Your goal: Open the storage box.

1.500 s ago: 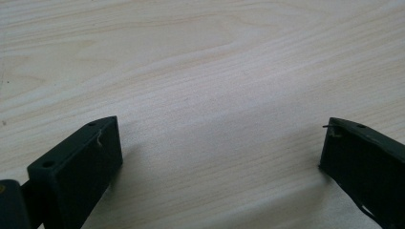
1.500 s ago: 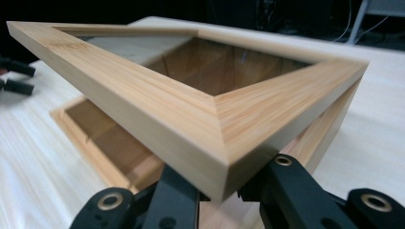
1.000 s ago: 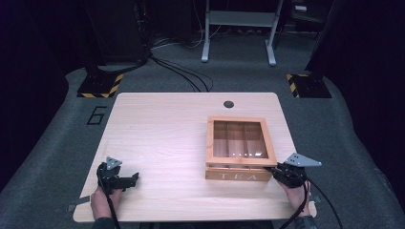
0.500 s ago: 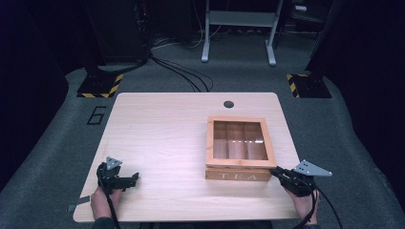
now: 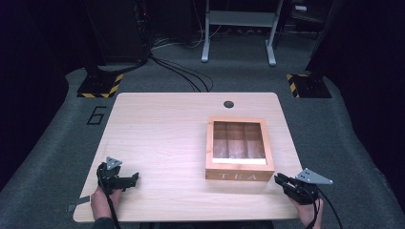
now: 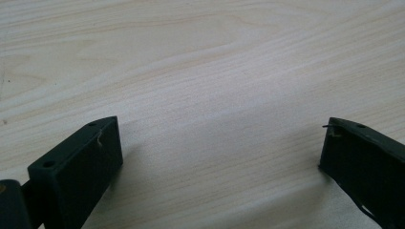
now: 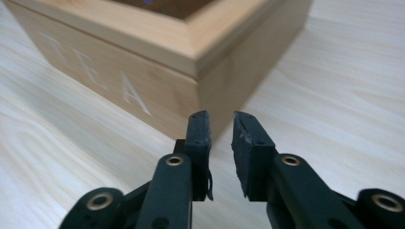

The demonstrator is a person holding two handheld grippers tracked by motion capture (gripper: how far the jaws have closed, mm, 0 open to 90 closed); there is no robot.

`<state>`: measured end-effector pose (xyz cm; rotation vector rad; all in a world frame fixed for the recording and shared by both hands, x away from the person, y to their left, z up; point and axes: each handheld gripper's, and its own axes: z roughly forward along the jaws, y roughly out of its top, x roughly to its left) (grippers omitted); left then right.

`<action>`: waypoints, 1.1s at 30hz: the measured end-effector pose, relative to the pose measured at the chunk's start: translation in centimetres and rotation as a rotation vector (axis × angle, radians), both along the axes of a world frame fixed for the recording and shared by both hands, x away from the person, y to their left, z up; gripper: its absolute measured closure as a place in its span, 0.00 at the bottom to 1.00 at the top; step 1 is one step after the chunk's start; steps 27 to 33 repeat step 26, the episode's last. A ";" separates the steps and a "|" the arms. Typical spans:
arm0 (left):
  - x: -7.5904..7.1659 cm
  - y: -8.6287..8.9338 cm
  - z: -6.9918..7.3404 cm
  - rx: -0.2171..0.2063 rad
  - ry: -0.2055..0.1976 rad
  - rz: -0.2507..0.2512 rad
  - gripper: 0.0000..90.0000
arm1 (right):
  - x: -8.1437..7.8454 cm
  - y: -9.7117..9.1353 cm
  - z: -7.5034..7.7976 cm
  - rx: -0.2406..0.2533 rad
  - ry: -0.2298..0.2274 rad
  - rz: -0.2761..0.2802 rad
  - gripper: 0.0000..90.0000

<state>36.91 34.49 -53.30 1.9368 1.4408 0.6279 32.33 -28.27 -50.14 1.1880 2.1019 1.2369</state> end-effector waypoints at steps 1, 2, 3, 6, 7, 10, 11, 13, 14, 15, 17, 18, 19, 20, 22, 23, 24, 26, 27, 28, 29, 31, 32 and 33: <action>0.0 0.0 0.0 0.000 0.000 0.000 0.00 | -0.1 -0.4 -0.6 -0.022 0.013 -0.039 0.83; 0.0 0.0 0.0 0.000 0.000 0.001 0.00 | 0.0 -0.6 -0.8 -0.033 0.016 -0.051 0.83; 0.0 0.0 0.0 0.000 0.000 0.000 0.01 | 0.0 -0.7 -1.0 -0.051 0.023 -0.068 0.82; 0.0 0.0 0.0 0.000 0.000 0.000 0.00 | 0.4 -1.2 -1.7 -0.087 0.047 -0.129 0.79; 0.0 0.0 0.0 0.001 0.000 -0.001 0.01 | 0.4 -1.3 -1.9 -0.095 0.049 -0.140 0.78; 0.0 0.0 0.0 0.000 0.000 0.001 0.01 | 1.0 -1.6 -2.4 -0.124 0.068 -0.180 0.69; 0.0 0.0 0.0 0.003 0.001 0.002 0.01 | 1.2 -1.6 -2.5 -0.133 0.089 -0.189 0.61; 0.0 0.0 0.0 0.003 0.000 0.005 0.00 | 1.5 -1.7 -2.6 -0.145 0.088 -0.202 0.50; 0.0 0.0 0.0 0.002 -0.002 0.005 0.00 | 1.7 -1.9 -2.6 -0.125 0.108 -0.206 0.44; 0.0 0.0 0.0 0.002 -0.002 0.005 0.00 | 2.0 -2.1 -2.6 -0.108 0.125 -0.199 0.39; 0.0 0.0 0.0 0.001 -0.001 0.006 0.00 | 2.3 -2.1 -2.7 -0.121 0.126 -0.213 0.30; -0.1 -0.1 0.0 0.000 -0.001 0.007 0.00 | 2.4 -2.0 -2.7 -0.122 0.136 -0.218 0.27; -0.1 -0.1 0.0 0.002 -0.001 0.007 0.00 | 2.5 -2.0 -2.7 -0.124 0.140 -0.220 0.25; -0.1 -0.1 0.0 0.002 -0.001 0.008 0.00 | 2.5 -2.0 -2.7 -0.125 0.142 -0.229 0.22; -0.1 0.0 0.0 0.002 0.000 0.008 0.00 | 2.6 -2.0 -2.7 -0.132 0.148 -0.228 0.18; -0.1 0.0 0.0 0.002 0.000 0.008 0.00 | 2.6 -2.0 -2.7 -0.131 0.153 -0.231 0.17; -0.1 0.0 0.0 0.002 0.000 0.008 0.00 | 2.6 -1.9 -2.7 -0.131 0.154 -0.230 0.16; -0.1 -0.1 0.0 0.004 0.001 0.009 0.00 | 2.7 -1.9 -2.7 -0.137 0.150 -0.227 0.16; -0.1 -0.1 0.0 0.004 0.001 0.009 0.00 | 2.7 -1.9 -2.7 -0.137 0.150 -0.227 0.16; -0.1 -0.1 0.0 0.004 0.001 0.009 0.00 | 2.7 -1.9 -2.7 -0.137 0.150 -0.227 0.16; -0.1 -0.1 0.0 0.004 0.001 0.009 0.00 | 2.7 -1.9 -2.7 -0.137 0.150 -0.227 0.16; -0.1 -0.1 0.0 0.004 0.001 0.009 0.00 | 2.7 -1.9 -2.7 -0.137 0.150 -0.227 0.16; -0.1 -0.1 0.0 0.004 0.001 0.009 0.00 | 2.7 -1.9 -2.7 -0.137 0.150 -0.227 0.16; -0.1 -0.1 0.0 0.004 0.001 0.009 0.00 | 2.7 -1.9 -2.7 -0.137 0.150 -0.227 0.16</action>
